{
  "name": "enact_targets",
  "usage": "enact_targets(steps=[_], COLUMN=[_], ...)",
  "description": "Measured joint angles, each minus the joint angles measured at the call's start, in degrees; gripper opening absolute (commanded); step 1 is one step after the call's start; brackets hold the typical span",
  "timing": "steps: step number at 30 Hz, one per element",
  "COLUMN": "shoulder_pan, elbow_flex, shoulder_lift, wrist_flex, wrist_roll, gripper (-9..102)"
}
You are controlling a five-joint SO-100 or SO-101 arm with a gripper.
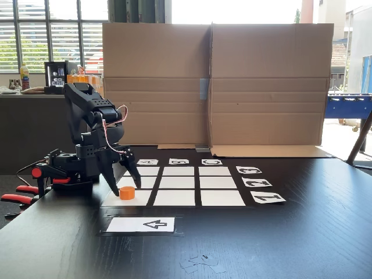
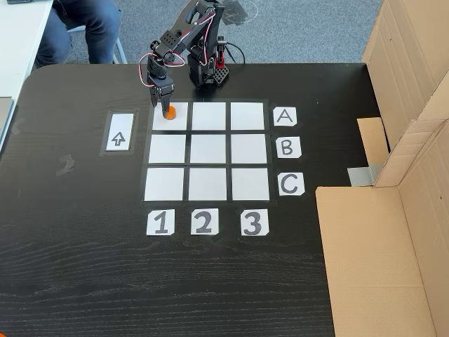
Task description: Pick up the round, orange token and place it in the grid on square A1.
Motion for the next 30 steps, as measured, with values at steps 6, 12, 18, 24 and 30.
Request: enact_targets(steps=[6,12,18,24,30], shoulder_pan=[3.96,8.0,12.13,17.84,24.52], elbow_flex=[0.0,-1.58,-7.47,-12.3,-14.77], shoulder_lift=[9.93,18.9,25.49,31.55,39.81], wrist_flex=[0.35,1.58,2.99,3.25,3.25], wrist_roll=[0.0,0.0,0.0,0.0,0.0], gripper=[26,25,25,25,25])
